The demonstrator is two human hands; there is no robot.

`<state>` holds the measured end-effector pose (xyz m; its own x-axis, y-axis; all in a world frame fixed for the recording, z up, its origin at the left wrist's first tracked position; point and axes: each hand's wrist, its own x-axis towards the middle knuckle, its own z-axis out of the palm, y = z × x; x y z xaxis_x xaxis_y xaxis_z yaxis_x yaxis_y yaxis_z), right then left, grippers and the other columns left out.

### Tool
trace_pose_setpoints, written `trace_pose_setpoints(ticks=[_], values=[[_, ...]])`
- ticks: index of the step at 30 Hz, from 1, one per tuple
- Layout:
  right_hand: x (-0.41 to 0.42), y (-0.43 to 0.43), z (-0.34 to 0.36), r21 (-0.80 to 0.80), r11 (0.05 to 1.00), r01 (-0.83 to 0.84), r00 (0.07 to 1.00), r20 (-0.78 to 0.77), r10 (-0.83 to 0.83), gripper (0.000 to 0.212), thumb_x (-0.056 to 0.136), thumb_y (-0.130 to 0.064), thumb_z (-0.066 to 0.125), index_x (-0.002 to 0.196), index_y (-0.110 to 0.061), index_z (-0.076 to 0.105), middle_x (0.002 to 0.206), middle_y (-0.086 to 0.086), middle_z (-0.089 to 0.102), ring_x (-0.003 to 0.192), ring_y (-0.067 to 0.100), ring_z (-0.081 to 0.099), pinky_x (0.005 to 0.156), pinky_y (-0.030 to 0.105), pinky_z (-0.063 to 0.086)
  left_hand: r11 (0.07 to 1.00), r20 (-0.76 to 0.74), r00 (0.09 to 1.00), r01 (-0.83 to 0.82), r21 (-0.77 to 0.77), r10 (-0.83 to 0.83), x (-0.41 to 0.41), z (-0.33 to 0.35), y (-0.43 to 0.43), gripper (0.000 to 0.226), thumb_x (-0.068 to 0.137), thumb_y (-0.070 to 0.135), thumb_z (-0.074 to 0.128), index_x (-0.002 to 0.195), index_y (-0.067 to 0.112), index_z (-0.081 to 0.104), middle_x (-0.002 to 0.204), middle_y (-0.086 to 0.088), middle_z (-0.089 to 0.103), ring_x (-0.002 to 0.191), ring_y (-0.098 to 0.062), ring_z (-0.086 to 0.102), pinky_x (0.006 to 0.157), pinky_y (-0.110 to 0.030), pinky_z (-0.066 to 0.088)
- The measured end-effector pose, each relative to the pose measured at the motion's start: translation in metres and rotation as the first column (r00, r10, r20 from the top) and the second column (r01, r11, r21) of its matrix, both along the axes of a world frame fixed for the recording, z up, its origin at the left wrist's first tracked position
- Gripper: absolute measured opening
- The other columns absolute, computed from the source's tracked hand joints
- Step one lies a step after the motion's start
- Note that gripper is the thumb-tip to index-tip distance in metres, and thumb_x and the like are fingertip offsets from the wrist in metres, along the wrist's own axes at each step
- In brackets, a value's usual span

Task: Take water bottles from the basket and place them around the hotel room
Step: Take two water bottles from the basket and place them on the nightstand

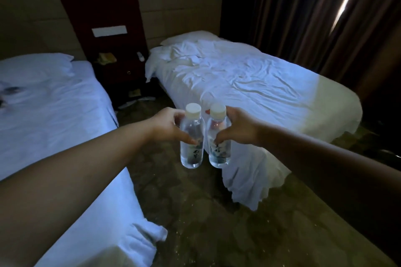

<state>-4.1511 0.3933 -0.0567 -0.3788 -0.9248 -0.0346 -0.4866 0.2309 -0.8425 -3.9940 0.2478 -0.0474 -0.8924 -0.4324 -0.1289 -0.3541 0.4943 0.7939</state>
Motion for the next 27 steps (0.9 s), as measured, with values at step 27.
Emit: trace_pose_setpoints(ticks=[27], values=[[-0.147,-0.128,0.002,-0.027,0.93,-0.367,0.93,0.031,0.367,0.043,0.067,-0.024,0.08,0.092,-0.046,0.053,0.097,-0.021,0.059,0.089,-0.007,0.057,0.068,0.012,0.042,0.912,-0.012,0.926,-0.368,0.183,0.376,-0.108,-0.004,-0.079,0.048,0.068,0.017,0.081,0.112,0.024,0.064,0.112,0.0,0.068,0.109,-0.018,0.061,0.093,-0.036,0.05]])
